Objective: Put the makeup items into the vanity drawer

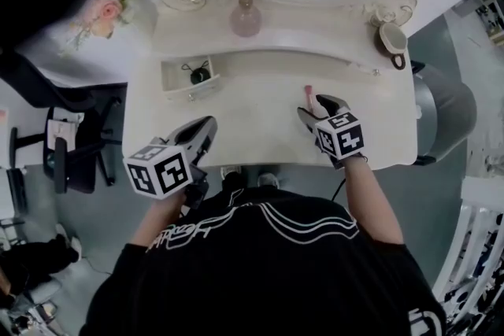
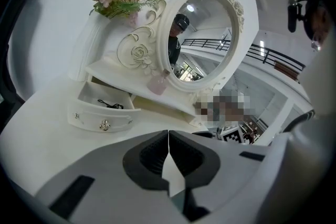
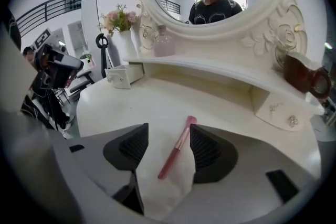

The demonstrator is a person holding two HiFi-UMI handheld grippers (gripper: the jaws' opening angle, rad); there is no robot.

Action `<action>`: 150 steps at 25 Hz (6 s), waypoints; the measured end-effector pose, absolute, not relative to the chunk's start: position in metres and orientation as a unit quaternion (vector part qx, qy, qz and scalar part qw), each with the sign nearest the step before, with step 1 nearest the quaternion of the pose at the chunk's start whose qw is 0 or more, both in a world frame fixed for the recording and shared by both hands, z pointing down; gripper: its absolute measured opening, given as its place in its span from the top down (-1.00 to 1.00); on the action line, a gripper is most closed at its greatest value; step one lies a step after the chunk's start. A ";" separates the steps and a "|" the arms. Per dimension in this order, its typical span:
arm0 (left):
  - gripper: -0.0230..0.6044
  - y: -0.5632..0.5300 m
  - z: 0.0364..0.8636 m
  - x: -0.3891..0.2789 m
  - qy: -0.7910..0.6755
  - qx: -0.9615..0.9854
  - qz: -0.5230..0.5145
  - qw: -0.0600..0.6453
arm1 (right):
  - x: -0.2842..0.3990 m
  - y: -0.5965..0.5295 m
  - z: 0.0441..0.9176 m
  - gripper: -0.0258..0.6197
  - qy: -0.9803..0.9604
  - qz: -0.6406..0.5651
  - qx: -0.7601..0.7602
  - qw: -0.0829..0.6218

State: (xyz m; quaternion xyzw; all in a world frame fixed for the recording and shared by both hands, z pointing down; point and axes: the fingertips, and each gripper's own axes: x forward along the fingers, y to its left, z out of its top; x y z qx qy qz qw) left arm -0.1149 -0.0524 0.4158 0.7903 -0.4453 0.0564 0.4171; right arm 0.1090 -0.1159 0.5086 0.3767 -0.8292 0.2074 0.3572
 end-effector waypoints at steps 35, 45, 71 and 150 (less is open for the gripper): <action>0.85 -0.068 0.431 -0.123 -0.433 0.790 0.080 0.427 | 0.112 -0.121 0.528 0.72 -0.805 0.246 0.419 0.342; 0.85 -0.082 0.424 -0.160 -0.443 0.789 0.068 0.421 | 0.054 -0.139 0.489 0.72 -0.842 0.240 0.382 0.296; 0.85 -0.093 0.433 -0.277 -0.483 0.769 0.044 0.417 | -0.159 -0.165 0.428 0.72 -0.928 0.117 0.206 0.289; 0.85 0.025 0.290 -0.070 -0.390 0.896 -0.005 0.212 | 0.014 0.024 0.286 0.84 -0.972 0.133 0.191 0.021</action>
